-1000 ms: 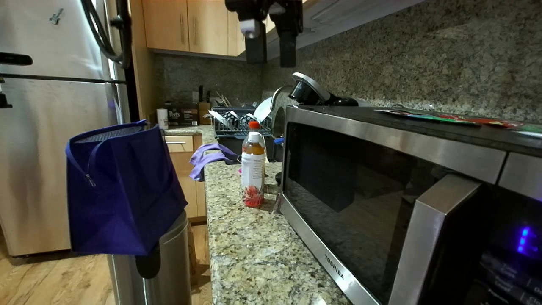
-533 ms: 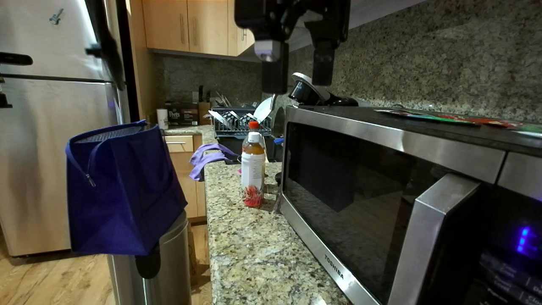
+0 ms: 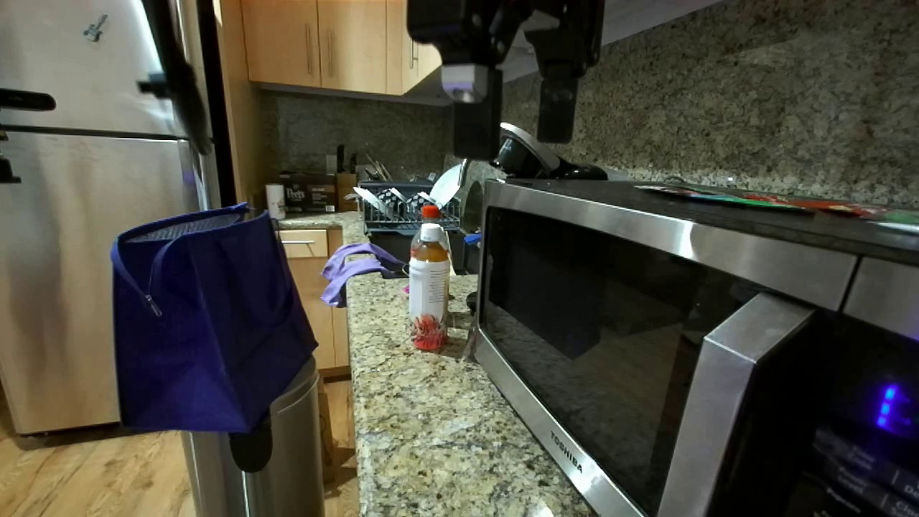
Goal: Open the microwave
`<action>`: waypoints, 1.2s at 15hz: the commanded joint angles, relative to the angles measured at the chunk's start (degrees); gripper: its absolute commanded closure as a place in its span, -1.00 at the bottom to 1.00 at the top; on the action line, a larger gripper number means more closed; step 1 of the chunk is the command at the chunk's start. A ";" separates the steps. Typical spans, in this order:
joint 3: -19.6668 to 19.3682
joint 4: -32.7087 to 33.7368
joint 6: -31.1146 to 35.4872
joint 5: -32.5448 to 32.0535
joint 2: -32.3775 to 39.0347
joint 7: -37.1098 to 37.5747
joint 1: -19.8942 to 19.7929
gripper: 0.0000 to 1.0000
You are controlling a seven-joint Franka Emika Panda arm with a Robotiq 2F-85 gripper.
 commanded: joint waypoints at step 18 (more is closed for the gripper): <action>0.24 3.24 0.45 -12.84 7.04 -28.48 -1.01 -1.00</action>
